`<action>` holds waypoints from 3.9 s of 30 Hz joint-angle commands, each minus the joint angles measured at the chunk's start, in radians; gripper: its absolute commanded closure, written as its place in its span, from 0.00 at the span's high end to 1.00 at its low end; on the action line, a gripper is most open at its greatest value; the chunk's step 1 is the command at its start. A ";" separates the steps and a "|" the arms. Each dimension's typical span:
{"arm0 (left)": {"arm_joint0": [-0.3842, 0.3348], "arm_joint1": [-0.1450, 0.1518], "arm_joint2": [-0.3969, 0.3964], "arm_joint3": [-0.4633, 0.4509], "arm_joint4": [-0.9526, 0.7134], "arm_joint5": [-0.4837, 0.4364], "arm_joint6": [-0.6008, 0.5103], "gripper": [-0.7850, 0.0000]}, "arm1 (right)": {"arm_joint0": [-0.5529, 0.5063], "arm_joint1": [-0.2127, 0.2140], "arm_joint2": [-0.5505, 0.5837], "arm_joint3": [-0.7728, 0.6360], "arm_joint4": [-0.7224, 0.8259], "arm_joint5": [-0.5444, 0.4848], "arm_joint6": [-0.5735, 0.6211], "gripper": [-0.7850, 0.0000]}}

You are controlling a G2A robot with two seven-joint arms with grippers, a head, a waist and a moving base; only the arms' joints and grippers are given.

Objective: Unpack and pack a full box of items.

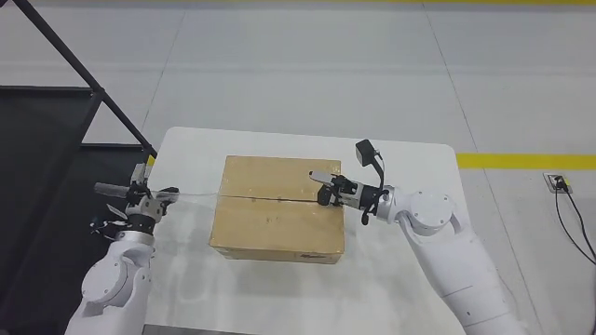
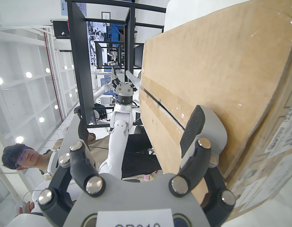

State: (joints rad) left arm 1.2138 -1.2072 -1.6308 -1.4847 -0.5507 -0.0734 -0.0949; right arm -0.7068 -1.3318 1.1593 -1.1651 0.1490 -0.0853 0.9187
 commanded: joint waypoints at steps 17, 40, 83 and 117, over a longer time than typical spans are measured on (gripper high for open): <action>0.025 -0.003 0.049 -0.205 0.217 0.001 0.034 1.00 | 0.000 0.000 0.000 0.000 0.000 0.000 0.000 1.00; 0.056 -0.023 0.210 -0.347 0.482 -0.001 0.087 1.00 | 0.000 0.000 0.000 0.000 0.000 0.000 0.000 1.00; -0.060 -0.075 0.442 -0.250 0.746 0.084 0.081 1.00 | -0.272 0.062 0.168 -0.204 0.072 -0.135 -0.074 1.00; 0.147 -0.049 -0.024 -0.346 0.355 -0.010 -0.036 1.00 | -0.252 0.064 0.065 -0.468 -0.424 -0.007 -0.392 1.00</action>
State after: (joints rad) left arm 1.3627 -1.2568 -1.6575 -1.8367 -0.2065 -0.0833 -0.1270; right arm -0.9509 -1.2713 1.2241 -1.6275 -0.2408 -0.0615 0.5172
